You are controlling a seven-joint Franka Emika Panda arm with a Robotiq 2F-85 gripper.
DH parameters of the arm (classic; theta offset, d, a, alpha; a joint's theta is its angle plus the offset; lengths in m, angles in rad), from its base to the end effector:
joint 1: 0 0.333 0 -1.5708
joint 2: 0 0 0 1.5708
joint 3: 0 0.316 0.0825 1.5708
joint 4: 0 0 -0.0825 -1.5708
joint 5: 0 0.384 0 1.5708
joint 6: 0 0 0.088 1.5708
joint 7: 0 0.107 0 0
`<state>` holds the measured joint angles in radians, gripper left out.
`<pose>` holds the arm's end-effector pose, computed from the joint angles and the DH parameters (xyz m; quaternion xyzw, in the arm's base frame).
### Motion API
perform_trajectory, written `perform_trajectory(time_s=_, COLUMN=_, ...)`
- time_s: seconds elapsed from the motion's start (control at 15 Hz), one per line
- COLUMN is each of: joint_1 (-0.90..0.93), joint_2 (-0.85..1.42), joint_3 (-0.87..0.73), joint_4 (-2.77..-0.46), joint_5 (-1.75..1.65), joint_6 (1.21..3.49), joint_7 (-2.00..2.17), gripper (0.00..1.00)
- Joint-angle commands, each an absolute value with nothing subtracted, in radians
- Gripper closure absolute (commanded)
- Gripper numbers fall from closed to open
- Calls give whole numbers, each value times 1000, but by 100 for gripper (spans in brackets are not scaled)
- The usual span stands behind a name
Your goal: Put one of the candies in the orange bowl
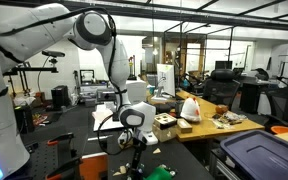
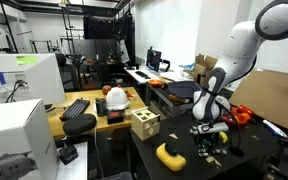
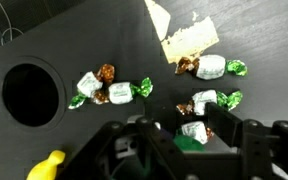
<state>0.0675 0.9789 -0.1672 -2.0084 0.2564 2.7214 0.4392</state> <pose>0.5051 -0.0754 -0.0442 0.9269 -0.3545 -0.1105 0.0554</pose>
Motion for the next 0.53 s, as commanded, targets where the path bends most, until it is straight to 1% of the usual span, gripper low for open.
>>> perform_trajectory(time_s=0.0, joint_1=141, joint_2=977, joint_3=-246, joint_4=-2036, joint_5=212, joint_6=2792, joint_7=480, gripper=12)
perform_trajectory(time_s=0.07, joint_1=159, joint_2=976, joint_3=-267, joint_4=-2041, joint_5=201, joint_6=2806, joint_7=481, gripper=5)
perform_trajectory(time_s=0.13, joint_1=175, joint_2=974, joint_3=-286, joint_4=-2046, joint_5=194, joint_6=2820, joint_7=483, gripper=0)
perform_trajectory(time_s=0.47, joint_1=217, joint_2=967, joint_3=-336, joint_4=-2058, joint_5=189, joint_6=2870, joint_7=497, gripper=0)
